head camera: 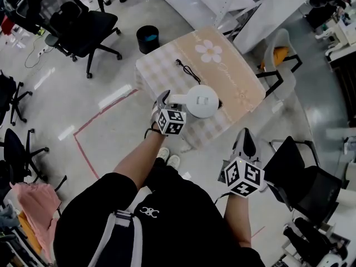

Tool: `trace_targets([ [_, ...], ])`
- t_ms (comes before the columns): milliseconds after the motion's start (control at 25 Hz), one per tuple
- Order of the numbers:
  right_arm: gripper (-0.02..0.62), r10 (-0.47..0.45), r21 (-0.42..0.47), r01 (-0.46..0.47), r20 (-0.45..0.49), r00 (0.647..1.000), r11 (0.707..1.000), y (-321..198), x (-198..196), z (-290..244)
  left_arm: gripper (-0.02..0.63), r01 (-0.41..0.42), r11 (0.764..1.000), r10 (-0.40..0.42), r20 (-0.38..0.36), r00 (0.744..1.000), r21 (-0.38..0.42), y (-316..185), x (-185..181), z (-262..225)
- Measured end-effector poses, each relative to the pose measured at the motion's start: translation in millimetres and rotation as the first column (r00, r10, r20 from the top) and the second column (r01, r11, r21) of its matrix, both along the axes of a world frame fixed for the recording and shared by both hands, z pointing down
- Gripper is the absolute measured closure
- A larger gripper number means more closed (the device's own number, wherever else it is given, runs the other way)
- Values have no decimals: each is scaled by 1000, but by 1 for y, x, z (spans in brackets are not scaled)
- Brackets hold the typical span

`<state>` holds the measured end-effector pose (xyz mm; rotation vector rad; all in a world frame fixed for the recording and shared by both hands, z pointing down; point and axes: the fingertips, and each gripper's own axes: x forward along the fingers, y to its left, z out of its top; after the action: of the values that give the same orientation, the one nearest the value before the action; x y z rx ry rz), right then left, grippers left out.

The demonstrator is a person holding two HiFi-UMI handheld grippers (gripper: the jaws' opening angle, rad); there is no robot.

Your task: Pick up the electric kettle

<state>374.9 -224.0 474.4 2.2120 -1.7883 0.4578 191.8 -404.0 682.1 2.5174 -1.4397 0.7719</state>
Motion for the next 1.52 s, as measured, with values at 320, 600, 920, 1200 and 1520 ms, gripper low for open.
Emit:
trace_targets([
  [320, 604, 24, -8, -24, -17, 1000, 1000, 4, 7, -1, 495, 21, 1000, -21, -31, 999, 5, -5, 3, -1],
  [600, 604, 31, -16, -31, -13, 999, 999, 10, 11, 4, 483, 95, 994, -101, -130, 986, -47, -12, 1, -4],
  [920, 604, 56, -19, -56, 9, 998, 998, 17, 13, 8, 476, 104, 993, -114, -229, 967, -55, -28, 9, -21],
  [1200, 604, 64, 1, -64, 23, 998, 998, 16, 10, 4, 476, 76, 997, -79, -268, 960, -20, -36, 22, -56],
  [1520, 604, 53, 84, -56, 37, 998, 995, 3, 5, -15, 476, 64, 998, -62, -262, 963, -1, -40, 14, -111],
])
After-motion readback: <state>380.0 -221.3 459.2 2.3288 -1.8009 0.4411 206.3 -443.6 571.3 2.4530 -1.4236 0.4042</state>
